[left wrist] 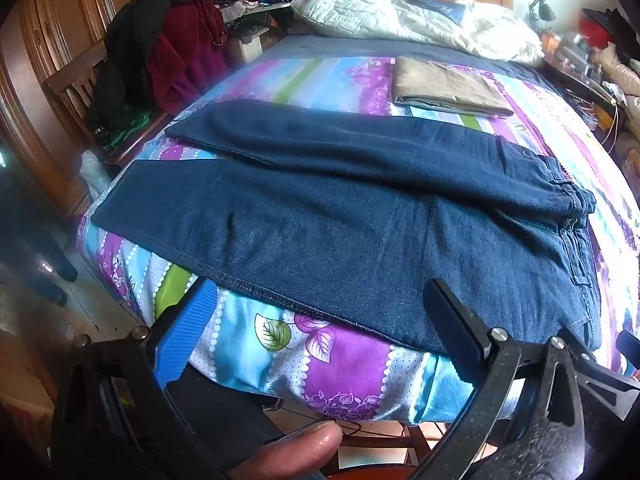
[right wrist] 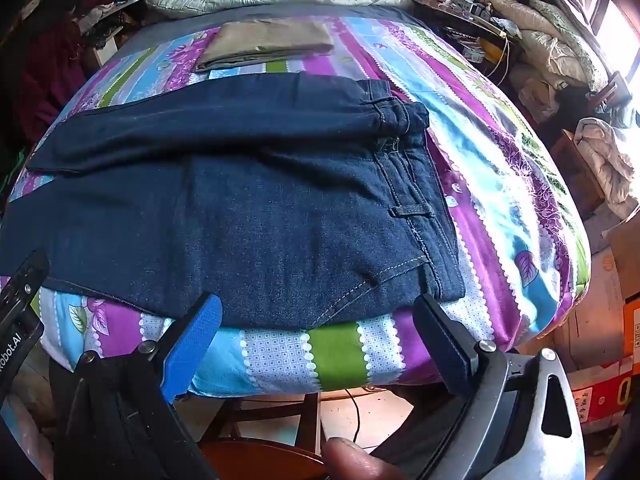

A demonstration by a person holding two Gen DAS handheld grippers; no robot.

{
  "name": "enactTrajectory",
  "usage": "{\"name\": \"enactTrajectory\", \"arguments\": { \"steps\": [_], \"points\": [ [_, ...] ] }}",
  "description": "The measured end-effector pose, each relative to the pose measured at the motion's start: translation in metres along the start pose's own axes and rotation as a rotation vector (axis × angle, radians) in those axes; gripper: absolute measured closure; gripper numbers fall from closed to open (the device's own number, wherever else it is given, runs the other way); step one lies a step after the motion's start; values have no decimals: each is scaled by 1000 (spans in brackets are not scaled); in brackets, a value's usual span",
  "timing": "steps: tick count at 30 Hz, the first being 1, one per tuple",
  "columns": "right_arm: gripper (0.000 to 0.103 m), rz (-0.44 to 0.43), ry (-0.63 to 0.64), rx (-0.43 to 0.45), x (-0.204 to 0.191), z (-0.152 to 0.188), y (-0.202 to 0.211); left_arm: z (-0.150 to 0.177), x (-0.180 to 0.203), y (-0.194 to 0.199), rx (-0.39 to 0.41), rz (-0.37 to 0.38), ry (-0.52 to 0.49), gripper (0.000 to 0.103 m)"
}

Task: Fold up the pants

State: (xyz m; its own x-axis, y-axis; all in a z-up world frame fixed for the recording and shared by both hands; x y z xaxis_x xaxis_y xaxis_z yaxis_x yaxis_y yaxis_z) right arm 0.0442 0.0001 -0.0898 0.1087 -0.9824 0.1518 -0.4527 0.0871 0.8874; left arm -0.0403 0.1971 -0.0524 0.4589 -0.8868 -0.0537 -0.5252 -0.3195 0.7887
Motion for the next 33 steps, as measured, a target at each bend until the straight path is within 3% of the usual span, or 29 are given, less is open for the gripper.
{"name": "enactTrajectory", "arguments": {
  "steps": [17,33],
  "points": [
    [5,-5,20,-20,-4,5,-3,2,-1,1,1,-3,-1,0],
    [5,18,100,26,-18,4,-7,7,-12,-3,-24,-8,32,0]
  ]
}}
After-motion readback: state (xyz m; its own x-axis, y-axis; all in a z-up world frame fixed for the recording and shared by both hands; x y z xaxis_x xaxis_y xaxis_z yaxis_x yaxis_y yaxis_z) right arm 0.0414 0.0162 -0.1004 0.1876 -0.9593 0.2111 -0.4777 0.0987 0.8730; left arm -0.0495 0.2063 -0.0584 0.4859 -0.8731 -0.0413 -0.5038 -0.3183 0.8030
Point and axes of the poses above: each gripper's, at about its wrist camera, not at the fingertips, and y roughly against the way its jaws point, x to its right, z to its underside, the point moved 10 cm from there along -y, roughly the way its jaws point, and after that the axes turned 5 degrees about z, right-handed, at the moved point
